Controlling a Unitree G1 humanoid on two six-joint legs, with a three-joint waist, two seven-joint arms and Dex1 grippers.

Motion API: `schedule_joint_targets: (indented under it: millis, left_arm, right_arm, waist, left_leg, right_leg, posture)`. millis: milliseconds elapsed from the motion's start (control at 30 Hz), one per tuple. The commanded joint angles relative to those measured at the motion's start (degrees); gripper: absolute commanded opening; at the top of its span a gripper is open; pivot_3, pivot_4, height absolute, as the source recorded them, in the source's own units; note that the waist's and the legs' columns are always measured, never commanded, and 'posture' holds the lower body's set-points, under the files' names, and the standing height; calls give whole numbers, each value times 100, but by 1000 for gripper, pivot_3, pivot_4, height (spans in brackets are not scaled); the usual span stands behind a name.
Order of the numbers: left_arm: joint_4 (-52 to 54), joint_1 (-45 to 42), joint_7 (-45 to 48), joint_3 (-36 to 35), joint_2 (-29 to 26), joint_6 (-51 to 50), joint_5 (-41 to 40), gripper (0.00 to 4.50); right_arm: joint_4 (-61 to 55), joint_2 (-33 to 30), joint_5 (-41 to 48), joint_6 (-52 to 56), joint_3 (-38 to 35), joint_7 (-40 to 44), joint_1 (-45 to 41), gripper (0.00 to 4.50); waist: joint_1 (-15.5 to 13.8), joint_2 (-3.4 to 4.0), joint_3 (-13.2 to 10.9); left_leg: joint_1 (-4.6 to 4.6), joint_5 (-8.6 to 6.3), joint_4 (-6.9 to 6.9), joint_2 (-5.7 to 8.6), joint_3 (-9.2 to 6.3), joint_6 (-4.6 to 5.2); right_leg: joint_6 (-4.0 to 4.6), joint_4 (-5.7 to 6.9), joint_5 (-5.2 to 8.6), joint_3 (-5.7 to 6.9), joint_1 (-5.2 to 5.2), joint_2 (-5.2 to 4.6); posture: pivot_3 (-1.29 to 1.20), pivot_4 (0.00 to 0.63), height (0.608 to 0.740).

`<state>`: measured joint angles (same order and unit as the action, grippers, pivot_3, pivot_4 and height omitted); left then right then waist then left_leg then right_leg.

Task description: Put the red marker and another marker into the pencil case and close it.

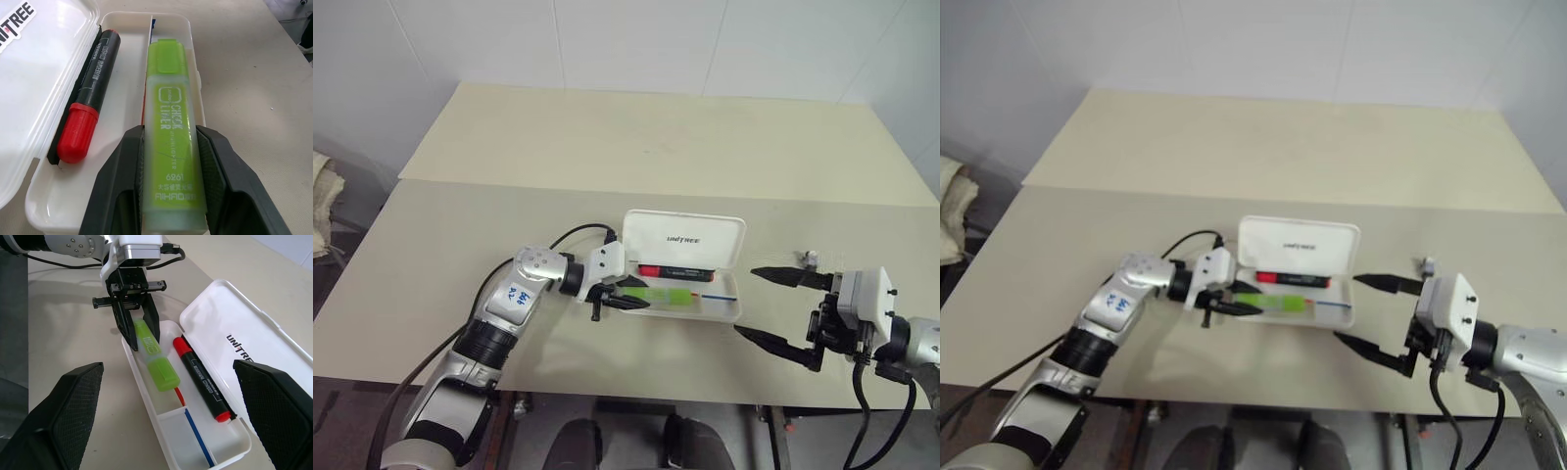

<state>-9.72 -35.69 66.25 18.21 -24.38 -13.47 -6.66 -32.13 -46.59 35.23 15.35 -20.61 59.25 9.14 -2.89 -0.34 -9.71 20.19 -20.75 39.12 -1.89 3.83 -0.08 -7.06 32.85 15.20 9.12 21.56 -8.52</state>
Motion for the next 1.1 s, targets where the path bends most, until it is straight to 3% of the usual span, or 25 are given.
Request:
schedule_joint_targets:
  millis: [33, 400, 733, 1100]
  left_arm:
    - [131, -127, 15, 78, 133, 59, -23, 1125]
    - [103, -152, 13, 147, 207, -107, 2, 1125]
    - [380, -142, 45, 25, 209, -647, -241, 4412]
    - [802, 117, 341, -206, 90, -661, -791, 4412]
  right_arm:
    - [-68, -13, 57, -5, -65, -62, -64, 4500]
    - [-135, -12, 65, 25, -70, -143, -46, 4500]
    - [-96, 9, 52, 12, -2, -168, -112, 4500]
    - [68, 107, 49, 109, 169, -345, -304, 4500]
  waist:
    - [-9, 0, 0]
    - [-4, 0, 0]
    - [-9, 0, 0]
    - [-1, 0, 0]
  left_leg:
    - [0, 0, 0, 0, 0, 0]
    - [0, 1, 2, 1, 1, 1]
    - [-1, 7, 7, 1, 0, 6]
    - [0, 10, 5, 2, -5, 5]
  right_leg:
    - [0, 0, 0, 0, 0, 0]
    - [0, 0, 0, -1, 0, 0]
    - [0, 2, 0, -3, -6, -1]
    - [1, 5, 0, -2, -4, -2]
  posture:
    - [0, 150, 740]
    - [0, 150, 740]
    - [0, 150, 740]
    - [0, 150, 740]
